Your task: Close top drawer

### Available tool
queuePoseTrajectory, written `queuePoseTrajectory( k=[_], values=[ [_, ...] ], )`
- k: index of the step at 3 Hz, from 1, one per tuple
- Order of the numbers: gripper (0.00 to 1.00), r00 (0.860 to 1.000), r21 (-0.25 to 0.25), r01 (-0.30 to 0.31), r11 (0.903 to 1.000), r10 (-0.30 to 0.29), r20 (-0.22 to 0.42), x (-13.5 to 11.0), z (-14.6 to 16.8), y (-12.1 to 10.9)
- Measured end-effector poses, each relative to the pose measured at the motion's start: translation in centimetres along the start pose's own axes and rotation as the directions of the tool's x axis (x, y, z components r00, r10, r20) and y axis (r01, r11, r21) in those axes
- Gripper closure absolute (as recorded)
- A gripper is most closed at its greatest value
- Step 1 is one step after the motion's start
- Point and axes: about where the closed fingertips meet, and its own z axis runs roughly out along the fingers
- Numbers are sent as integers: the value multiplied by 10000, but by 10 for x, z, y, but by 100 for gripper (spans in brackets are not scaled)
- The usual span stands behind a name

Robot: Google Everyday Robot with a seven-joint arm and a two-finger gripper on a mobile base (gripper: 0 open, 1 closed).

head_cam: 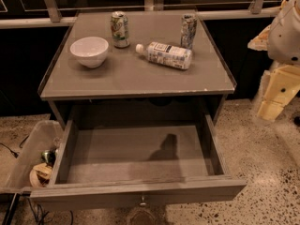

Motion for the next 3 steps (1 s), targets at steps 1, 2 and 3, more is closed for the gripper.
queuePoseTrajectory(
  k=[1,2,3],
  values=[
    [0,10000,0,0,10000,0,0,0,0,0],
    [4,9982,-248,-551,9982,557,230,15,15,7],
    [22,9927,-447,-735,9963,774,921,22,35,24]
  ],
)
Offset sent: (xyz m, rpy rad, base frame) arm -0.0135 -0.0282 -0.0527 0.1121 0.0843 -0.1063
